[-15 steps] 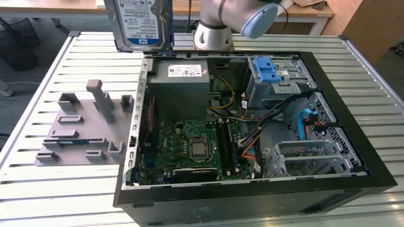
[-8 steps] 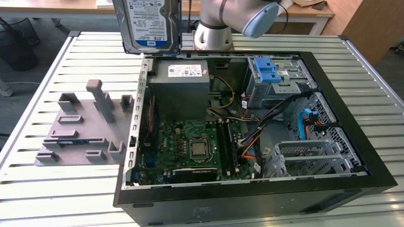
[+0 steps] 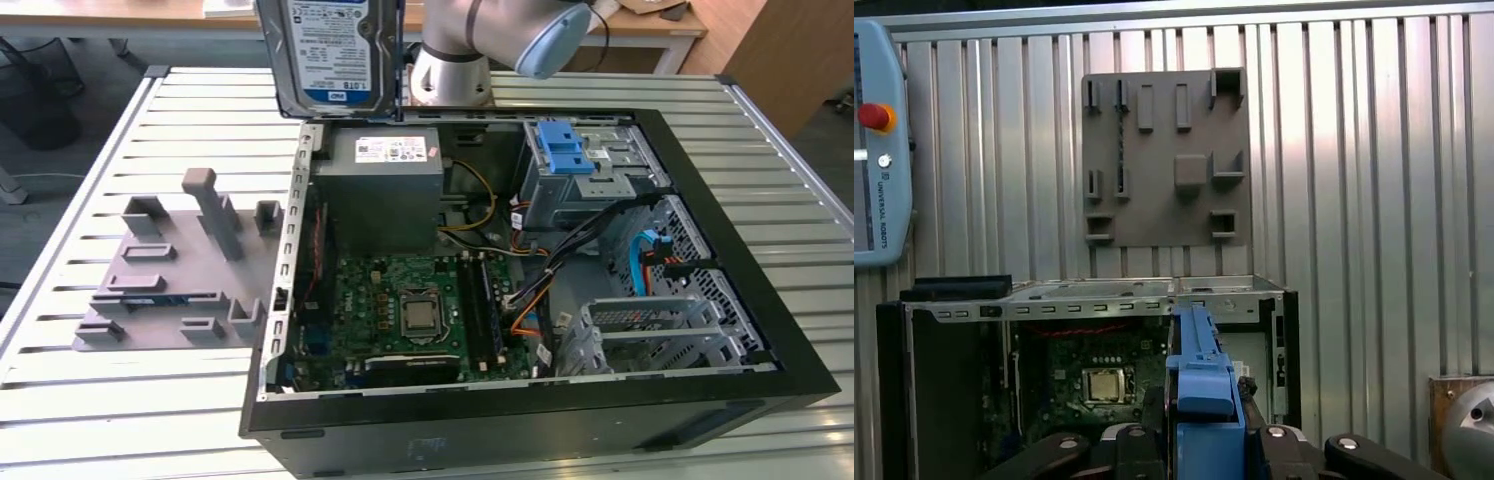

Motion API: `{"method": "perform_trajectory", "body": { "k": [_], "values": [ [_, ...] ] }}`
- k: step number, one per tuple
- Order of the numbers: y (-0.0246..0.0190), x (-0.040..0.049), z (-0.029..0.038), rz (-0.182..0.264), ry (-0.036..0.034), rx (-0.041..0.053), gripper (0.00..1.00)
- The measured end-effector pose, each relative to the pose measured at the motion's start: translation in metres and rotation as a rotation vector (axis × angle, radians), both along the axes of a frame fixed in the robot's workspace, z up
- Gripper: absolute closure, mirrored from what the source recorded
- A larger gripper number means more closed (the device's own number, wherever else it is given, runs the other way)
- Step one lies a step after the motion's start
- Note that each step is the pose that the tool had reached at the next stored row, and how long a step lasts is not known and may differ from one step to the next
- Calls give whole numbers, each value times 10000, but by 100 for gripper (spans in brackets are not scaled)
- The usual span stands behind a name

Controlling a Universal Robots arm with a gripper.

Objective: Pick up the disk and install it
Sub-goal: 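Pick up the disk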

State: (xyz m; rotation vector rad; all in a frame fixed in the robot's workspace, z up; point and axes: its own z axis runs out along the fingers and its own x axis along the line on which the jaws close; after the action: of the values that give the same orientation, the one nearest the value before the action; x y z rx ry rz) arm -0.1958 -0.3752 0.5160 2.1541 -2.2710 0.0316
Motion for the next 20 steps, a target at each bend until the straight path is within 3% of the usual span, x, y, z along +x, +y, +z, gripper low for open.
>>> {"method": "perform_trajectory", "body": {
  "k": [5,11,19,20],
  "values": [
    [-26,89,0,-1,1,0,64],
    [-87,228,0,0,1,0,64],
    [-199,330,0,0,1,3,64],
    [-214,330,1,0,2,38,64]
  ]
}}
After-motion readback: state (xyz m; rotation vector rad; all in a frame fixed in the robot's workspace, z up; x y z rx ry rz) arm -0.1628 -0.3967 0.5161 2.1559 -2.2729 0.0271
